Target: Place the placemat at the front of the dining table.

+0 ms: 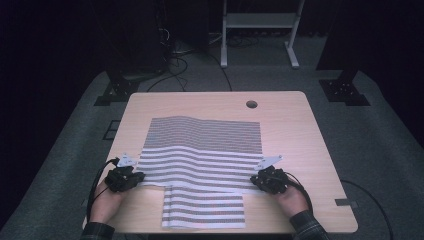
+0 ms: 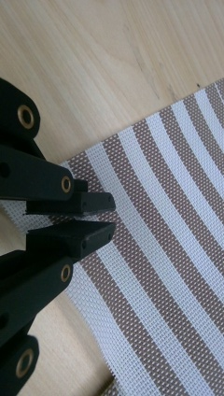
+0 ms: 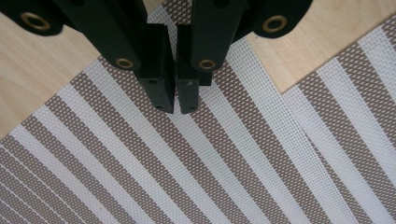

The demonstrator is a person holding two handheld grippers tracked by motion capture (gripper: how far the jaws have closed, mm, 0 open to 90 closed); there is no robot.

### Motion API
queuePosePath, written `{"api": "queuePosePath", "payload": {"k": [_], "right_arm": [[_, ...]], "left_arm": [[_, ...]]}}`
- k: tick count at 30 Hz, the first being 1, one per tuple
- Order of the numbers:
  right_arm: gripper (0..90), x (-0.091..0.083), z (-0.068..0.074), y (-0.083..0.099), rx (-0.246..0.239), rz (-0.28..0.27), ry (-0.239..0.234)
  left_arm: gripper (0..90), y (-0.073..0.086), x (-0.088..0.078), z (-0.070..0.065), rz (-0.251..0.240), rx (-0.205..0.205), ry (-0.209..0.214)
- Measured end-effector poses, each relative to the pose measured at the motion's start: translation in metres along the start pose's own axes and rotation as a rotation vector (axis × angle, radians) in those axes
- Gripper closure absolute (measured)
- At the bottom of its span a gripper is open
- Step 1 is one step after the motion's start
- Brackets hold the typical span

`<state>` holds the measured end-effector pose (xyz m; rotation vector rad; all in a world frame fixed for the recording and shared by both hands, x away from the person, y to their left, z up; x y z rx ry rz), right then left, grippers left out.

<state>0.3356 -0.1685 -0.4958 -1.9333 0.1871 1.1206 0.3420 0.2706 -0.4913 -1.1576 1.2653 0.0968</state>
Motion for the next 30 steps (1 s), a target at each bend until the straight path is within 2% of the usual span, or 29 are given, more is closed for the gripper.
{"api": "queuePosePath", "payload": {"k": [10, 23, 27, 30], "right_arm": [[85.7, 0.003, -0.010, 0.001, 0.026, 0.003, 0.023], [85.7, 0.011, -0.027, -0.004, 0.051, 0.005, 0.071], [85.7, 0.015, -0.033, -0.006, 0.082, 0.005, 0.067], [86.1, 0.017, -0.036, -0.007, 0.079, 0.006, 0.082]], "left_arm": [[83.9, -0.005, 0.004, 0.001, -0.006, 0.001, 0.016], [83.3, -0.020, 0.016, 0.008, -0.016, -0.005, 0.036], [83.4, -0.023, 0.018, 0.010, -0.029, -0.012, 0.047], [83.4, -0.027, 0.020, 0.011, -0.023, -0.007, 0.048]]}}
Point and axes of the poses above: each handheld gripper's, and its own axes: x roughly forward along the jaws, y roughly out of its underside, z roughly to its left, the point moved 4 cm from there along x, roughly forward along the jaws, and after that the axes turned 13 degrees about y, right-handed, at the moved point
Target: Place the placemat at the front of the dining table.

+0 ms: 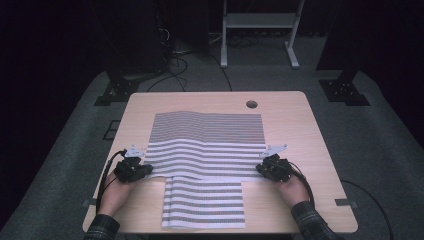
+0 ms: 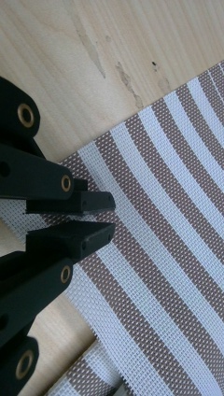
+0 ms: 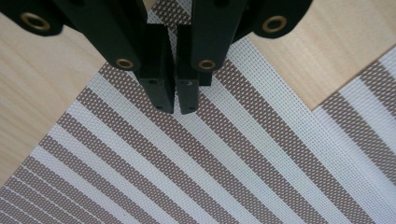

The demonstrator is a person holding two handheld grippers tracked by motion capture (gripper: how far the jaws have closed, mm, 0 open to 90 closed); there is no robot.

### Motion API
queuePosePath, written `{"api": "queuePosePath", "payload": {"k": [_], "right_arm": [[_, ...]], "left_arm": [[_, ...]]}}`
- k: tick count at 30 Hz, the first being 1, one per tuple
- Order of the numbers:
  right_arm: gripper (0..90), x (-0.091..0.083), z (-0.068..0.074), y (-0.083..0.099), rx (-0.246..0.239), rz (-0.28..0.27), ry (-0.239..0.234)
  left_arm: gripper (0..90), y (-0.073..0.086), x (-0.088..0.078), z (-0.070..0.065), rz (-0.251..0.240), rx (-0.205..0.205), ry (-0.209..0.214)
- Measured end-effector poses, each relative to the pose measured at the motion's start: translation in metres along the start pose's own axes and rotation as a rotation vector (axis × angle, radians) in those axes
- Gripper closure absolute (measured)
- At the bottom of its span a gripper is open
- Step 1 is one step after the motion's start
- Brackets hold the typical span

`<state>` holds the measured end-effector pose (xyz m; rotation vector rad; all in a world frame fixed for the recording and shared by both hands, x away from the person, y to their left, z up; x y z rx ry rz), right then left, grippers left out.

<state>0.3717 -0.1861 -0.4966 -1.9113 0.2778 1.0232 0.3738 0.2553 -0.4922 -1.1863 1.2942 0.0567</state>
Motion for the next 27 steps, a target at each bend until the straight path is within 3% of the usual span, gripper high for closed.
{"api": "queuePosePath", "payload": {"k": [12, 18, 27], "right_arm": [[86.1, 0.011, -0.016, -0.008, 0.041, 0.013, 0.028], [86.1, 0.017, -0.023, -0.010, 0.073, 0.004, 0.039], [86.2, 0.024, -0.034, -0.017, 0.099, 0.023, 0.059]], "left_arm": [[83.5, -0.014, 0.010, 0.008, -0.004, 0.012, 0.006], [83.5, -0.025, 0.018, 0.012, 0.010, 0.036, -0.017], [83.6, -0.039, 0.027, 0.019, 0.010, 0.030, -0.022]]}}
Point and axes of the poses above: each handheld gripper's, and its own axes: x roughly forward along the jaws, y roughly out of its underside, z roughly to its left, the point moved 4 cm from there along x, roughly forward along the jaws, and after that the axes turned 13 degrees about y, right-handed, at the moved point
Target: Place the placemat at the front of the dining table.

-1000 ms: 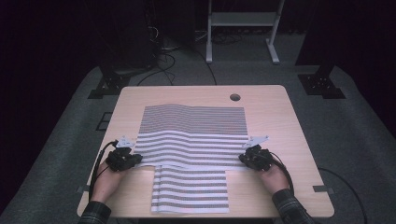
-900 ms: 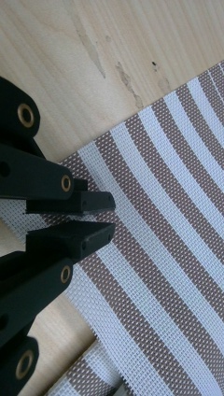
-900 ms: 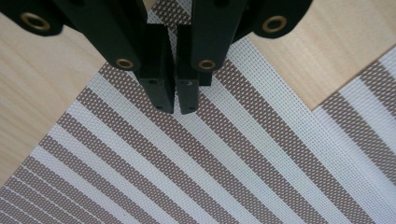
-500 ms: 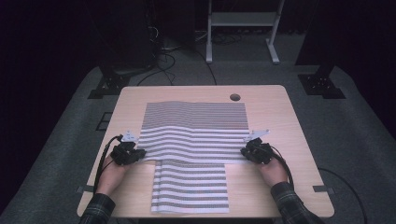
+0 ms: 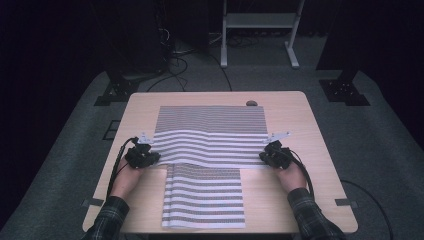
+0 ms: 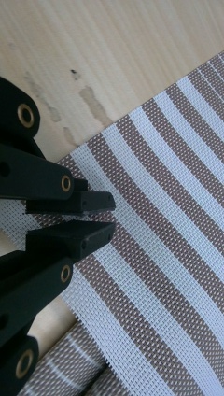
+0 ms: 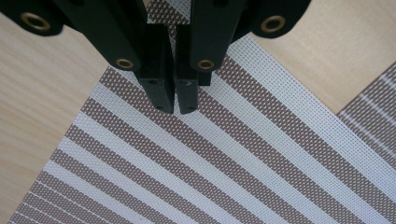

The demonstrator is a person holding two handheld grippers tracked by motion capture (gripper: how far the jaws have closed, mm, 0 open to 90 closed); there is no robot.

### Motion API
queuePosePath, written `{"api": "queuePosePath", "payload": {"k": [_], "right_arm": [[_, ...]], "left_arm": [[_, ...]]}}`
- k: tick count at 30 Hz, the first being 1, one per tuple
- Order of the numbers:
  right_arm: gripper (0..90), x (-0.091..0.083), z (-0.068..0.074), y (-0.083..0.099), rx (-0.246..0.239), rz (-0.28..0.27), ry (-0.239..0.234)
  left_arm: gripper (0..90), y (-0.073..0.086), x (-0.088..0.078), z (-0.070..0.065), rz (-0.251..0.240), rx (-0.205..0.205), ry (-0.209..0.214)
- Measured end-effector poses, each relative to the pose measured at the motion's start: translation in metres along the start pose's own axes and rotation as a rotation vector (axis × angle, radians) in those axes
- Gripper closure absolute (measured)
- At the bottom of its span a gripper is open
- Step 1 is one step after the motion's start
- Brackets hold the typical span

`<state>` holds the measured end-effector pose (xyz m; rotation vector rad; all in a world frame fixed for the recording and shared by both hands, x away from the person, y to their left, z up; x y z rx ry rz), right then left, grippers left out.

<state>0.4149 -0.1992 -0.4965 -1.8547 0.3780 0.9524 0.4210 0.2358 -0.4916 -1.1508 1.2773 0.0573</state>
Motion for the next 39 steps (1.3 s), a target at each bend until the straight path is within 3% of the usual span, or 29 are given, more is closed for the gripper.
{"api": "queuePosePath", "payload": {"k": [9, 25, 39], "right_arm": [[87.2, 0.010, -0.013, -0.003, 0.087, -0.024, -0.020], [89.2, 0.031, -0.029, -0.025, 0.087, -0.007, 0.042], [89.2, 0.048, -0.046, -0.042, 0.129, 0.022, 0.041]], "left_arm": [[84.1, -0.012, 0.008, 0.009, -0.003, -0.012, -0.005], [84.6, -0.032, 0.022, 0.027, -0.021, -0.030, -0.017], [84.4, -0.052, 0.036, 0.042, -0.020, -0.016, -0.050]]}}
Point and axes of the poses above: each handheld gripper's, and its own axes: x roughly forward along the jaws, y roughly out of its underside, z roughly to its left, the point moved 4 cm from there along x, roughly forward along the jaws, and after that the axes turned 13 degrees about y, right-handed, at the moved point
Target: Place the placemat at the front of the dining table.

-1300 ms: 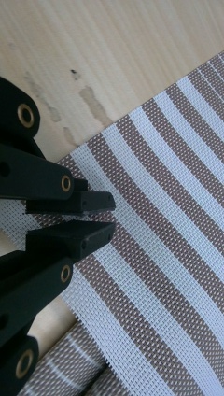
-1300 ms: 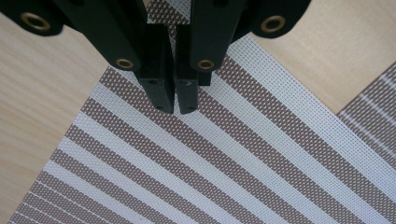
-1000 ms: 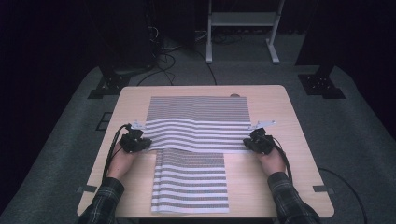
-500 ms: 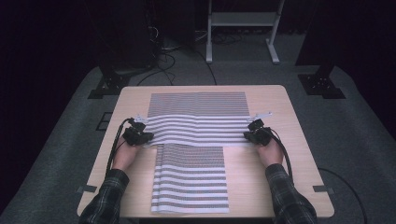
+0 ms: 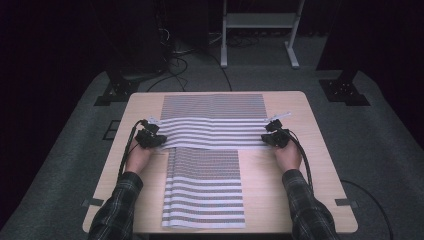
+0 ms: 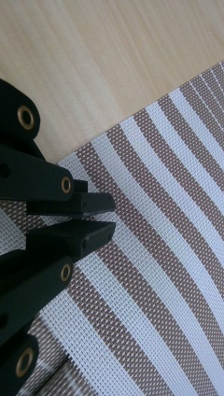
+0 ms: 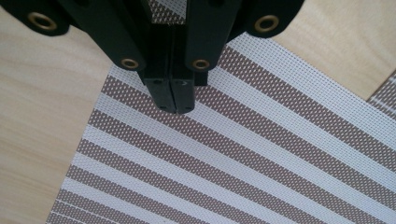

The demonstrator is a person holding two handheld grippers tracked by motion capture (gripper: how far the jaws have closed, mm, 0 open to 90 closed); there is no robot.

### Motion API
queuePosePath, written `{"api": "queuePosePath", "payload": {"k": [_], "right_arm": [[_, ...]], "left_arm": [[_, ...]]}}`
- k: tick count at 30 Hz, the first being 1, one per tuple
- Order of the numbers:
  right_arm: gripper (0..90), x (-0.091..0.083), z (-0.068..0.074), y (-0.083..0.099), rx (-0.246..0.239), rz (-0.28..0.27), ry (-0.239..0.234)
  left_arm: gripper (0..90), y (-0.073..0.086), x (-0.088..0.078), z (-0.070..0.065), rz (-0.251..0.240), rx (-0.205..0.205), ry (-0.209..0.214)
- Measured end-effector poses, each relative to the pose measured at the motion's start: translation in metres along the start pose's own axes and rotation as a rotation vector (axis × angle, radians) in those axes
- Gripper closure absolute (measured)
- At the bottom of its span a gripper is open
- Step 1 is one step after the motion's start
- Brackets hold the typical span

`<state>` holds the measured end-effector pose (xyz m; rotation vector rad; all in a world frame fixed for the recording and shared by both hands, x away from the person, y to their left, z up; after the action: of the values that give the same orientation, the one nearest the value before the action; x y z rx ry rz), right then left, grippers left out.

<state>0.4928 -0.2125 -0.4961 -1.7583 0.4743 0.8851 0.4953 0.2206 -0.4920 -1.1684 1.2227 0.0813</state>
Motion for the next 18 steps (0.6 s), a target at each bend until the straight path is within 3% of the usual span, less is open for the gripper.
{"api": "queuePosePath", "payload": {"k": [5, 8, 14, 18], "right_arm": [[89.2, 0.005, -0.003, -0.004, 0.003, -0.013, 0.017], [89.1, 0.008, -0.007, -0.006, 0.030, -0.017, 0.009], [88.7, 0.013, -0.008, -0.013, -0.001, -0.013, 0.047], [88.7, 0.018, -0.015, -0.013, 0.047, -0.038, 0.037]], "left_arm": [[84.4, -0.005, 0.004, 0.004, -0.015, -0.001, -0.007], [84.5, -0.006, 0.006, 0.006, -0.025, -0.001, -0.010], [84.4, -0.011, 0.010, 0.008, -0.018, 0.006, -0.023], [84.4, -0.016, 0.014, 0.011, -0.024, 0.001, -0.033]]}}
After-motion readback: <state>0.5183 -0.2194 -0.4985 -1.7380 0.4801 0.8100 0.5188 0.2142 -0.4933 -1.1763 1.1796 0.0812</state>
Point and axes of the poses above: each handheld gripper's, and its own axes: x roughly forward along the jaws, y roughly out of its underside, z roughly to its left, the point moved 4 cm from there along x, roughly forward along the jaws, and after that the axes turned 13 degrees about y, right-handed, at the moved point
